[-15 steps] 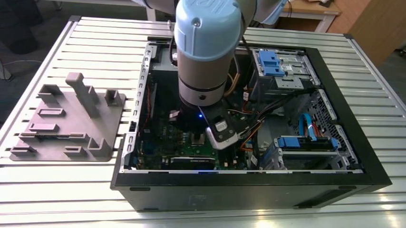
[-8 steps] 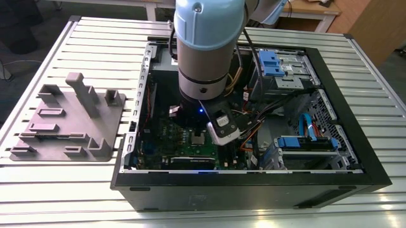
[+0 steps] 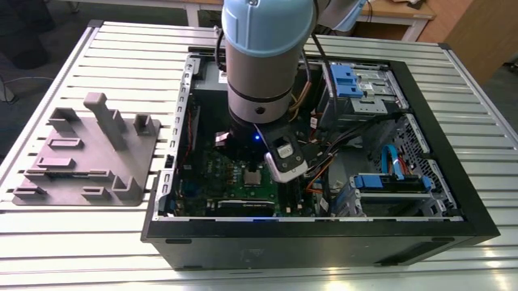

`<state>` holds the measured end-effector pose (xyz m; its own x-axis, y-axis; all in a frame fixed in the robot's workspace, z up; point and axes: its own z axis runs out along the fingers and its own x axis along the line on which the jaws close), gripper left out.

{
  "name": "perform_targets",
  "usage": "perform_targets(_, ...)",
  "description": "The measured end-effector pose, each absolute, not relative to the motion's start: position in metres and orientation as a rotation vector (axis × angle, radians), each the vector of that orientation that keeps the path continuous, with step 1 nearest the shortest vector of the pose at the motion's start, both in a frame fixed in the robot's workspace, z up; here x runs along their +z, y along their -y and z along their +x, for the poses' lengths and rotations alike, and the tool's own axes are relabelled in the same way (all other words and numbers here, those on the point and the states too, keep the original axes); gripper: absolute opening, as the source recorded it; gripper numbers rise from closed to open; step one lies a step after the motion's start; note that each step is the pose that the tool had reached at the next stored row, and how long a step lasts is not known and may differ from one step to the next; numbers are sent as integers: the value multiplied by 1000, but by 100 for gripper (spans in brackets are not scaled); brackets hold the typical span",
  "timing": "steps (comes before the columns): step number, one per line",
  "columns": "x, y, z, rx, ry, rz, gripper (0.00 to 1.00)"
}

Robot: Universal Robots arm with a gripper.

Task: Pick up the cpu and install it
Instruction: 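Close the cpu cover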

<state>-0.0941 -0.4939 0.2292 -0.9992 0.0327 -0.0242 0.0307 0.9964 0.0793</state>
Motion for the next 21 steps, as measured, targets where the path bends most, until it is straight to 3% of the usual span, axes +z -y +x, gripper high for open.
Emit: perform_targets(21, 232, 491, -85, 125, -3113, 49, 11)
